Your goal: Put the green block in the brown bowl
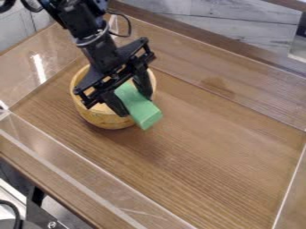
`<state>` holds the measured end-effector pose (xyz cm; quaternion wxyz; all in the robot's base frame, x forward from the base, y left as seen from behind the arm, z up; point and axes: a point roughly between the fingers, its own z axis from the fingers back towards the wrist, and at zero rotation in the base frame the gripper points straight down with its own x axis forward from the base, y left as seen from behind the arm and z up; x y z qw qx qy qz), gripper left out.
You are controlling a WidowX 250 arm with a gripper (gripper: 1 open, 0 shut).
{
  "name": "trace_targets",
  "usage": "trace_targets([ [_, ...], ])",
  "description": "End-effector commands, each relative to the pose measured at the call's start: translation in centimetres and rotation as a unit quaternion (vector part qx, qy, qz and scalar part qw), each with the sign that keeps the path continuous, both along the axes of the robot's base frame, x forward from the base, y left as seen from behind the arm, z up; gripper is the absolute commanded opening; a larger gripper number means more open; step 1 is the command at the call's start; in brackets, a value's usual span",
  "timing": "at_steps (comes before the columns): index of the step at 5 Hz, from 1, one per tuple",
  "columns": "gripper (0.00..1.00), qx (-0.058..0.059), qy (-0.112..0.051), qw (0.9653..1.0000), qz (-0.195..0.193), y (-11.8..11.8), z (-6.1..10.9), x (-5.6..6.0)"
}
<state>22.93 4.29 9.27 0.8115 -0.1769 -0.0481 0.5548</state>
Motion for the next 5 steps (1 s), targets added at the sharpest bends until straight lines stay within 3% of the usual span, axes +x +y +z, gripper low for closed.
trace_targets([
  [1,0.0,0.016,-0.035,0.9993,0.0,0.65,1.4,0.59],
  [5,0.0,0.038,-0.059,0.9975,-0.011,1.47,1.21,0.55],
])
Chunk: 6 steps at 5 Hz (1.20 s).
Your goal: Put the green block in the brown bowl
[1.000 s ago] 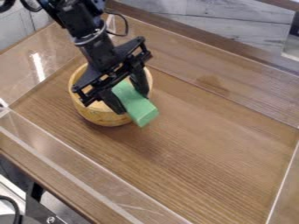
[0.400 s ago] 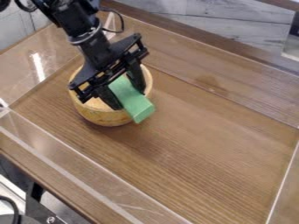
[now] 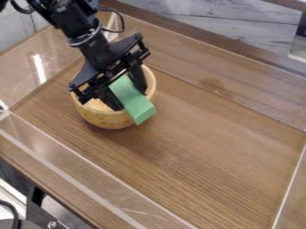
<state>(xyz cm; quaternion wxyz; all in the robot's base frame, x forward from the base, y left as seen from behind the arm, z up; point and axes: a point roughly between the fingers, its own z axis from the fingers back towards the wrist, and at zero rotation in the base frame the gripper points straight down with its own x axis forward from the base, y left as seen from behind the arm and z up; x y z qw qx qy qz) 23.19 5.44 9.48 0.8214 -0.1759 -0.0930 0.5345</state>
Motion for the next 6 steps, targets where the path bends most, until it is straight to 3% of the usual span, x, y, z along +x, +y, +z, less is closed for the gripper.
trace_targets([
  [1,0.0,0.015,-0.026,0.9995,0.001,0.49,0.92,0.23],
  [4,0.0,0.033,-0.042,0.9985,-0.011,0.76,0.53,0.29],
  [5,1.0,0.041,-0.045,0.998,-0.016,0.78,0.33,0.43],
  [6,1.0,0.047,-0.05,0.9974,-0.024,0.67,0.37,0.63],
])
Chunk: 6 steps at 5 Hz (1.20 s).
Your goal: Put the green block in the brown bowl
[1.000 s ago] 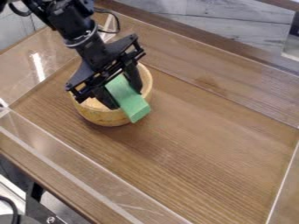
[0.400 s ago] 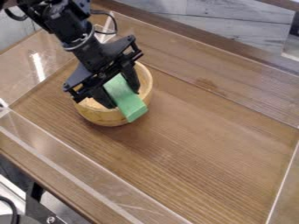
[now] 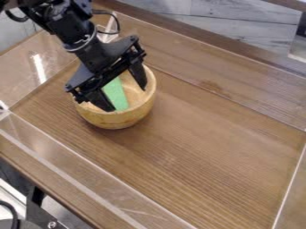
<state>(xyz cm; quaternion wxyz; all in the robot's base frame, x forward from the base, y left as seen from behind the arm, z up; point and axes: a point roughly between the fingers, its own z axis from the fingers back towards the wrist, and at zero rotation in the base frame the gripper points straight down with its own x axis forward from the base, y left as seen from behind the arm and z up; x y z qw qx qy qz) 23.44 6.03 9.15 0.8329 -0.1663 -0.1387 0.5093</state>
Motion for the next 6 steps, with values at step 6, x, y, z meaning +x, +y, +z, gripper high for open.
trace_targets([
  [6,1.0,0.046,-0.038,0.9967,-0.054,-0.98,1.22,1.65],
])
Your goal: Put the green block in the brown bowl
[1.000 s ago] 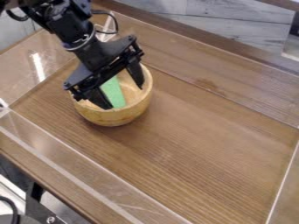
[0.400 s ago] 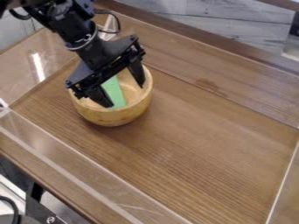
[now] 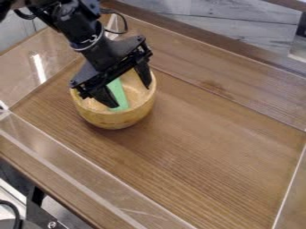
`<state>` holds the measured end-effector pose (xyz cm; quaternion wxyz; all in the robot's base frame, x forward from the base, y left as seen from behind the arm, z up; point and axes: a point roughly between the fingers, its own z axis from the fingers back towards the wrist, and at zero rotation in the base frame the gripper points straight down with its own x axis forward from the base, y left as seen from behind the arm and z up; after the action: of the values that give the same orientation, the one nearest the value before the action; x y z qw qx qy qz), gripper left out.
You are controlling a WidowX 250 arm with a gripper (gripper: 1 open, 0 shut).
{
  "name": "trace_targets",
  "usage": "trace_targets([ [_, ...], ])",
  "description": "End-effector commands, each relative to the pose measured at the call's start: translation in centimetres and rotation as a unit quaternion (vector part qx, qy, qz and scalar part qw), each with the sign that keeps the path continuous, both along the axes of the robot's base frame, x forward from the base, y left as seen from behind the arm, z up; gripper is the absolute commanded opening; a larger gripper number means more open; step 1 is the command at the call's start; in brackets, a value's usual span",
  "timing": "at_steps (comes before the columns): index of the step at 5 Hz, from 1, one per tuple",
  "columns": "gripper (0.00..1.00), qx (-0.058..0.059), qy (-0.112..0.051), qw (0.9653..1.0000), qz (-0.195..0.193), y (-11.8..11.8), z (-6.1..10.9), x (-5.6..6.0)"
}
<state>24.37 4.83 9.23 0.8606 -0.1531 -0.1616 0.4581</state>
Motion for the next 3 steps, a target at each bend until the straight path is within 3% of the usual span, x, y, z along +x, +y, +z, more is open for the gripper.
trace_targets([
  [1,0.0,0.018,-0.025,0.9995,-0.011,0.1,1.0,0.8],
  [3,0.0,0.033,-0.03,0.9989,-0.016,0.0,-0.1,0.8],
])
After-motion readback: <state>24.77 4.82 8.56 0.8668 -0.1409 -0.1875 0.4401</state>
